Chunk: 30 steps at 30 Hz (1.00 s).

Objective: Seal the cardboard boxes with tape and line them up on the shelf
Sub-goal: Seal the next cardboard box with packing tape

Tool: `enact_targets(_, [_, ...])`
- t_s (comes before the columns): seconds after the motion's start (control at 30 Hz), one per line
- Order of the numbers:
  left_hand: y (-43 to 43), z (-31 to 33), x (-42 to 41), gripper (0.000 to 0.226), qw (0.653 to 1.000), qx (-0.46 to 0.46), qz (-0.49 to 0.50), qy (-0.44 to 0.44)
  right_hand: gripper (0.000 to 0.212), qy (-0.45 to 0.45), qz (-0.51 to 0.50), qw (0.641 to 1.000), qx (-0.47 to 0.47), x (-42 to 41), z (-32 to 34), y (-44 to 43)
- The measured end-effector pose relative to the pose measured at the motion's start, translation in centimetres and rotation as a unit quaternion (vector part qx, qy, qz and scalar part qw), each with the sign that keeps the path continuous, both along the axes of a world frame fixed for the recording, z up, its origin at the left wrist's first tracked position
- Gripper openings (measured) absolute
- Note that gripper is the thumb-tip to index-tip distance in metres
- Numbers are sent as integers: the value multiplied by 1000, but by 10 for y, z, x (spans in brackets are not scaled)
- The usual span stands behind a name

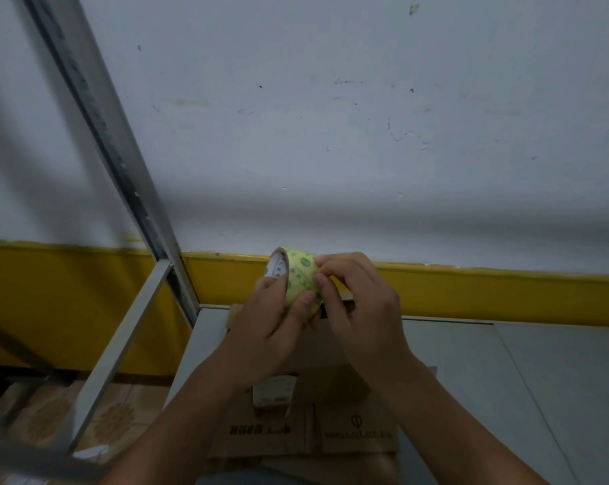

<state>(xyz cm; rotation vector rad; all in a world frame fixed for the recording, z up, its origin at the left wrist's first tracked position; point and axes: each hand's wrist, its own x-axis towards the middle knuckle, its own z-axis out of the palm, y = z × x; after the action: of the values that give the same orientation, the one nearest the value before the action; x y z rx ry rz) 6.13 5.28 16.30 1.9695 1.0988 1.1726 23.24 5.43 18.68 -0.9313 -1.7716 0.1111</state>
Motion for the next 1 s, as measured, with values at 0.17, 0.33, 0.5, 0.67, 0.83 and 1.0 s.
enact_targets(0.17, [0, 2, -1, 20, 1000, -8, 3, 13, 7, 4, 2, 1000, -12, 2, -2, 0])
enact_targets(0.33, [2, 9, -1, 21, 999, -9, -3, 40, 9, 43, -9, 999, 4, 11, 1, 5])
enact_targets(0.5, [-3, 8, -4, 22, 999, -4, 9, 52, 6, 16, 5, 1000, 20, 12, 1, 4])
enact_targets(0.67, [0, 15, -7, 33, 997, 3, 17, 69, 8, 20, 30, 999, -10, 13, 3, 1])
enact_targets(0.83, [-1, 24, -4, 35, 997, 19, 7, 71, 9, 52, 5, 999, -2, 14, 9, 4])
enact_targets(1.0, [-5, 21, -4, 43, 991, 16, 35, 131, 9, 28, -9, 1000, 0, 13, 7, 3])
